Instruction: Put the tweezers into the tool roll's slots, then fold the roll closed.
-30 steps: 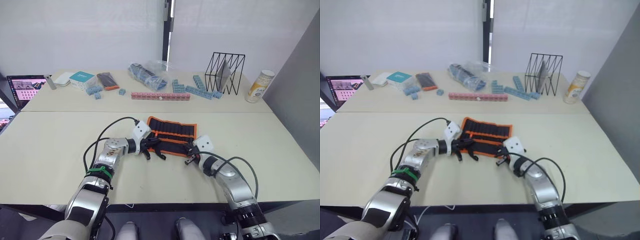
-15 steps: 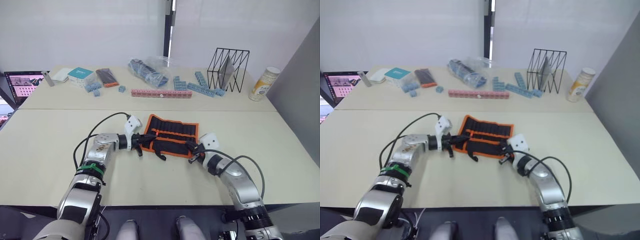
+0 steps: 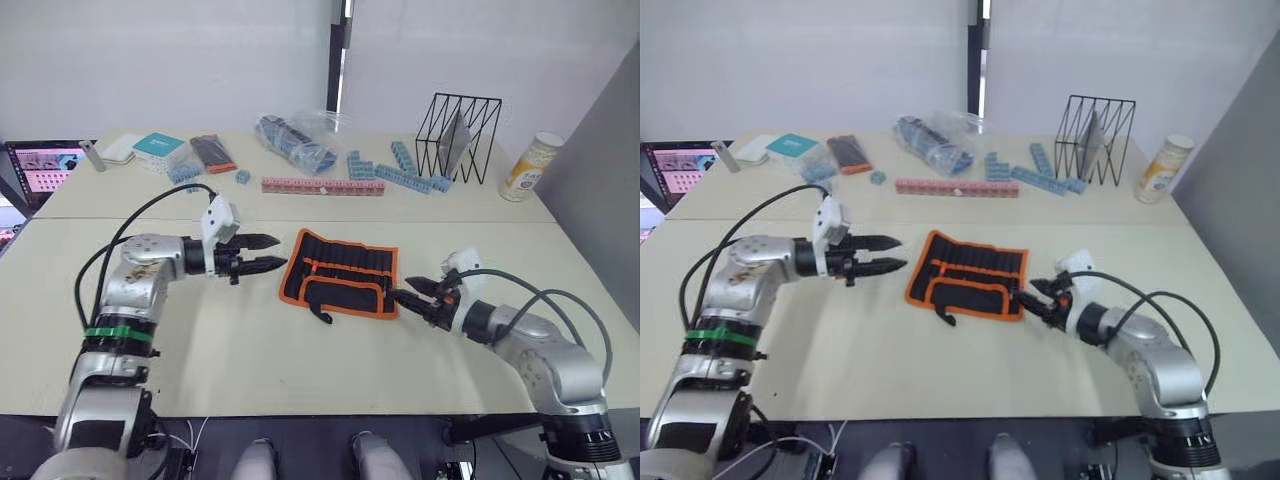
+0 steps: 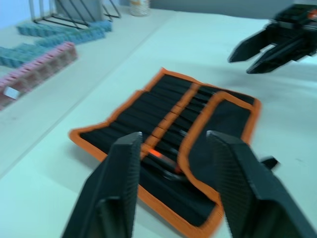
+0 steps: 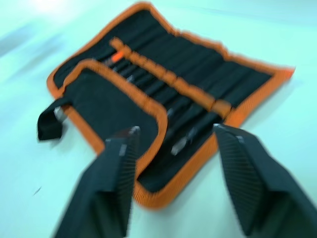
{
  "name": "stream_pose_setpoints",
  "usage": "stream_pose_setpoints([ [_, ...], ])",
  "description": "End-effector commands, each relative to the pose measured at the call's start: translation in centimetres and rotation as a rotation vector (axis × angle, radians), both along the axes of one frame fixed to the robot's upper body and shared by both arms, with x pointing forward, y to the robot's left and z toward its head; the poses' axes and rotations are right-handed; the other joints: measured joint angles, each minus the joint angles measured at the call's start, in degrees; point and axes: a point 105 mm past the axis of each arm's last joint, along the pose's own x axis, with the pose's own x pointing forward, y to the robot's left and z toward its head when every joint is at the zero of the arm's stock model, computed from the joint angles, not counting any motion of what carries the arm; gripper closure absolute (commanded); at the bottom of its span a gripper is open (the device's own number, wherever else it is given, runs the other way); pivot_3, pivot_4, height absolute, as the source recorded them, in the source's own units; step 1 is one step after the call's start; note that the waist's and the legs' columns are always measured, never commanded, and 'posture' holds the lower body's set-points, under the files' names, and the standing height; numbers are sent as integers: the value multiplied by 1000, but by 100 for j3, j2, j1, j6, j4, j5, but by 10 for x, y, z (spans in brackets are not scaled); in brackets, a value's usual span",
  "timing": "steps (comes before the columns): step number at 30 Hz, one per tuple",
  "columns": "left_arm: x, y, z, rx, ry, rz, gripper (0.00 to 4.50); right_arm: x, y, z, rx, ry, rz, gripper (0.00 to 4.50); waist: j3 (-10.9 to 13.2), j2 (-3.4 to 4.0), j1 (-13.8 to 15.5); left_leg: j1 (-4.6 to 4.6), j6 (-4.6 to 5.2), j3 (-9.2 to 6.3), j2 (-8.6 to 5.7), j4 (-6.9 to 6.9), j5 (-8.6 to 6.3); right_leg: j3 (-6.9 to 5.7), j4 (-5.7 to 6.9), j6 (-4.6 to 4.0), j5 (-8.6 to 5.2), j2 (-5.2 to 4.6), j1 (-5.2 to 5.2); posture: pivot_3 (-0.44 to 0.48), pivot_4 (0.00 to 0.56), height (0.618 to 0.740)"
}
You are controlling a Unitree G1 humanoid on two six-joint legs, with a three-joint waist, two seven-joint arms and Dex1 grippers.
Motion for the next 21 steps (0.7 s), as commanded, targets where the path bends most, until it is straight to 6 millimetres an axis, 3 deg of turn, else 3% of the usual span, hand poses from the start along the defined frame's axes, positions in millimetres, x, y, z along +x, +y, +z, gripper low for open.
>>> stream_pose_setpoints([
  [1,-19,1,11,39,-6,-78,687,-3,-7,4,63,64,-35,586,0,0,5,-1,0,0,0,1,0,0,-1,-8,-4,0,0,0,150,740],
  [3,-24,4,10,66,-10,-74,47,-2,-8,1,109,111,-55,2,1,0,7,-3,0,1,0,5,0,1,-2,-10,-5,-1,1,0,150,740],
  [14,-34,7,-4,104,8,-41,14,-11,4,-16,201,322,-60,0,1,1,11,-3,0,1,1,4,0,1,-2,-7,-4,0,1,0,150,740],
  [21,-28,5,-6,119,6,-36,14,6,20,-26,169,360,-63,0,1,0,-33,8,1,12,7,8,0,1,-3,-10,-5,0,2,0,150,740],
])
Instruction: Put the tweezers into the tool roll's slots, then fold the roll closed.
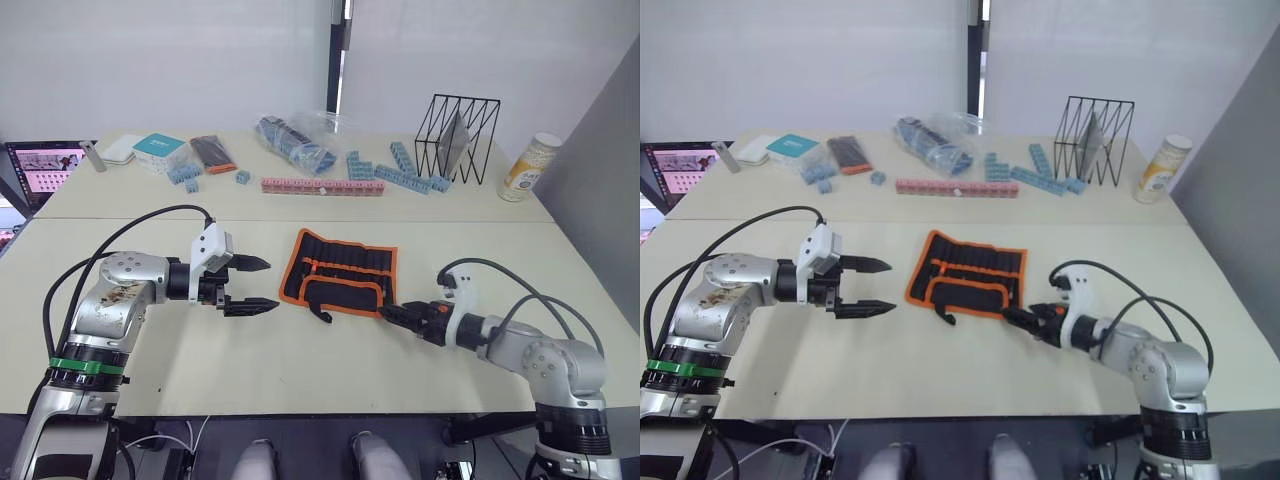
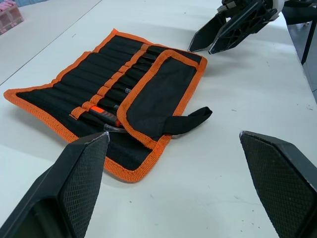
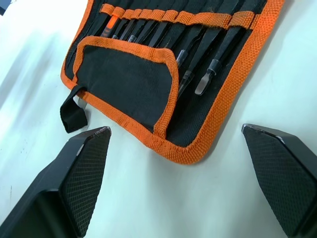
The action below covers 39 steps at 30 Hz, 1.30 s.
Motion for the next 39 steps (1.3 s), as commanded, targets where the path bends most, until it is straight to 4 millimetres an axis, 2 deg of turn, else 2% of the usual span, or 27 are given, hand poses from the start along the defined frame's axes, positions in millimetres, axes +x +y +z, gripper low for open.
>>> stream_pose_setpoints([
  [1,5,-3,8,19,-49,-10,14,11,12,-8,-14,29,13,0,0,-1,-13,2,0,1,2,2,0,0,0,-1,0,1,0,0,150,740],
  [7,7,-6,9,15,-59,-12,14,23,22,-1,43,22,22,0,-1,-1,-39,7,3,5,5,10,2,0,0,-2,0,2,5,0,150,740],
  [14,4,-1,3,17,-58,19,14,32,12,6,199,36,-61,0,-1,-1,-80,5,3,4,5,6,2,1,5,16,12,2,4,0,150,740],
  [19,14,0,-8,54,-66,94,0,32,11,5,297,58,-73,1530,0,0,-75,1,3,2,3,5,2,1,4,23,16,2,3,0,150,740],
  [26,16,0,-7,49,-80,103,0,35,10,8,395,58,-101,3927,0,0,-93,-2,5,0,2,-8,1,0,5,39,30,2,-2,0,150,740],
  [28,19,3,-7,55,-91,123,0,34,9,9,403,54,-103,4482,0,0,-99,-2,5,-1,2,-7,0,0,4,39,30,2,0,0,150,740],
  [34,25,5,-7,60,-102,152,0,30,1,10,407,48,-109,4482,0,0,-91,-3,5,-1,0,-2,0,0,4,40,30,2,1,0,150,740],
  [39,26,4,-12,72,-96,149,0,27,-10,12,325,32,-111,4482,0,0,-29,-10,5,-3,-3,-5,0,0,-1,41,30,0,0,0,150,740],
])
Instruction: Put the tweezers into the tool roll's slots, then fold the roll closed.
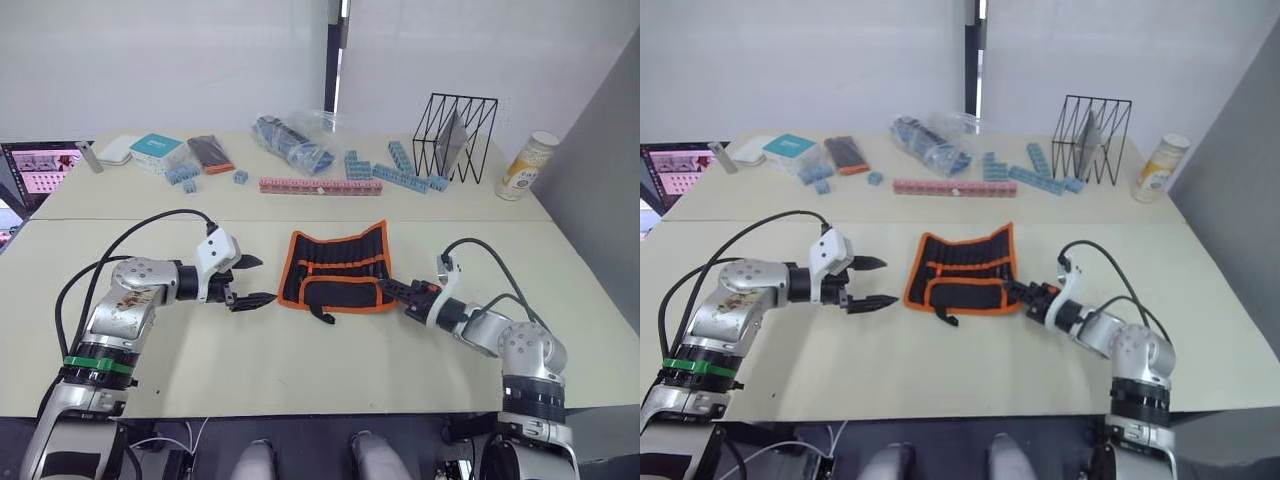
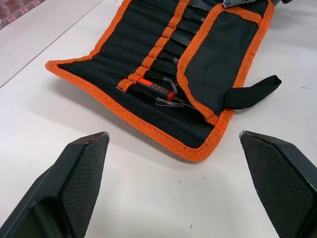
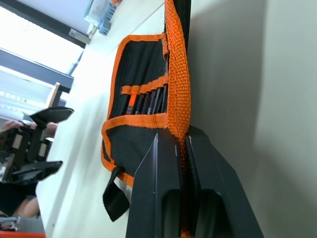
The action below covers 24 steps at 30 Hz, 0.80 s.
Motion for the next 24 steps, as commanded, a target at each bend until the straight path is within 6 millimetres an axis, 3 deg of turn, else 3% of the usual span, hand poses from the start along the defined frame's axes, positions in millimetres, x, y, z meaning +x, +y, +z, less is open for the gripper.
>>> stream_pose_setpoints([
  [1,1,-3,6,10,-35,-21,0,-2,-10,11,-54,-40,-6,4482,0,0,24,0,0,0,0,0,0,0,0,0,0,0,0,0,150,740],
  [9,0,-8,2,9,-28,-38,0,-6,-8,13,-102,-26,38,4482,0,0,57,1,0,2,1,0,0,1,2,-2,-1,1,-3,0,150,740],
  [10,0,-8,2,9,-28,-39,0,-7,-7,13,-91,-25,39,3825,0,0,58,1,0,1,1,0,0,0,2,-2,-1,1,-3,0,150,740],
  [15,0,-8,1,10,-30,-40,0,-7,-10,10,-95,-15,21,2209,0,0,64,1,0,2,0,1,0,0,2,-1,0,1,-3,0,150,740],
  [24,1,-6,0,17,-31,-33,0,-7,-17,15,-74,-25,6,2209,0,0,66,1,0,1,0,1,0,0,2,-1,0,1,-3,0,150,740],
])
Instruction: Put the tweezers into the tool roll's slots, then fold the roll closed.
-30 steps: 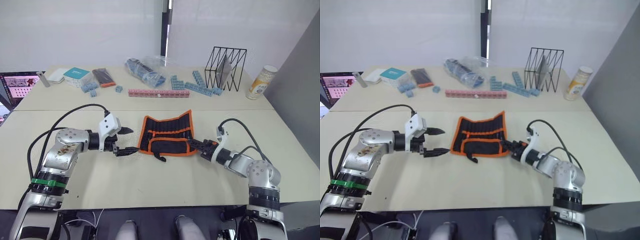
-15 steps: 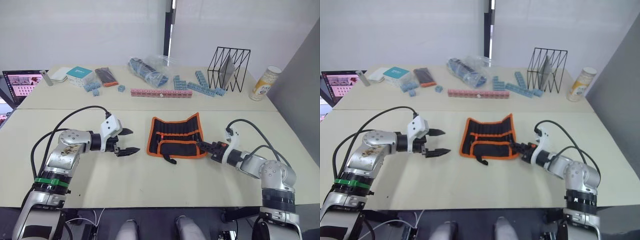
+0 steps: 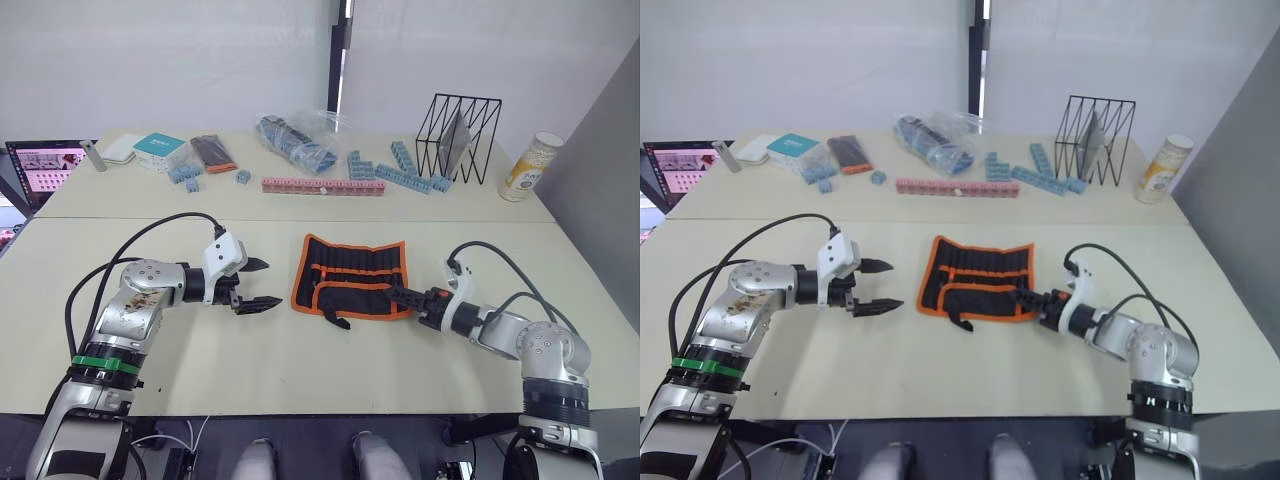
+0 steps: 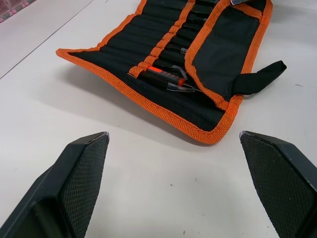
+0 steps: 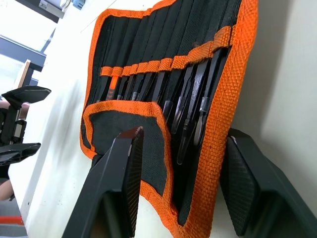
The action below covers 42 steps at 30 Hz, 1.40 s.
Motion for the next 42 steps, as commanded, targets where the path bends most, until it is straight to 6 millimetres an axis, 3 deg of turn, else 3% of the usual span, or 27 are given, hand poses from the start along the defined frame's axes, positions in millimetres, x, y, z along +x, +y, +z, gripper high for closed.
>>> stream_pose_setpoints([
  [1,2,0,7,5,-40,-6,0,1,-8,18,22,-68,-15,2209,0,0,2,0,0,0,0,0,0,0,0,0,0,0,0,0,150,740],
  [10,4,-2,7,5,-44,-14,0,0,-14,18,32,-66,-28,2209,0,0,2,0,0,0,0,1,0,0,0,0,0,0,0,0,150,740],
  [17,2,-6,12,-17,-43,-31,0,-1,-12,19,40,-68,-21,4425,0,0,3,0,0,0,0,1,0,0,0,1,1,0,0,0,150,740],
  [18,1,-7,13,-27,-42,-36,0,-2,-12,20,38,-73,-17,4488,0,0,3,0,0,0,0,1,0,0,1,1,1,0,1,0,150,740],
  [28,-7,-13,24,-116,-29,-82,0,-2,-3,44,10,-148,37,4488,0,0,-2,1,0,0,0,1,0,0,1,1,1,0,1,0,150,740],
  [33,-10,-13,27,-129,-27,-87,0,-2,21,59,-152,-206,136,4488,3,4,-15,0,0,2,0,2,0,2,3,1,1,0,-2,0,150,740],
  [37,-12,-12,26,-133,-22,-82,0,-3,44,58,-253,-220,188,4488,2,4,1,0,0,-1,1,0,0,-1,3,-1,0,1,-2,0,150,740],
  [42,-14,-12,27,-137,-15,-79,0,2,62,41,-313,-193,177,4488,2,4,4,-4,0,-1,0,1,0,0,1,-1,0,0,-4,0,150,740],
])
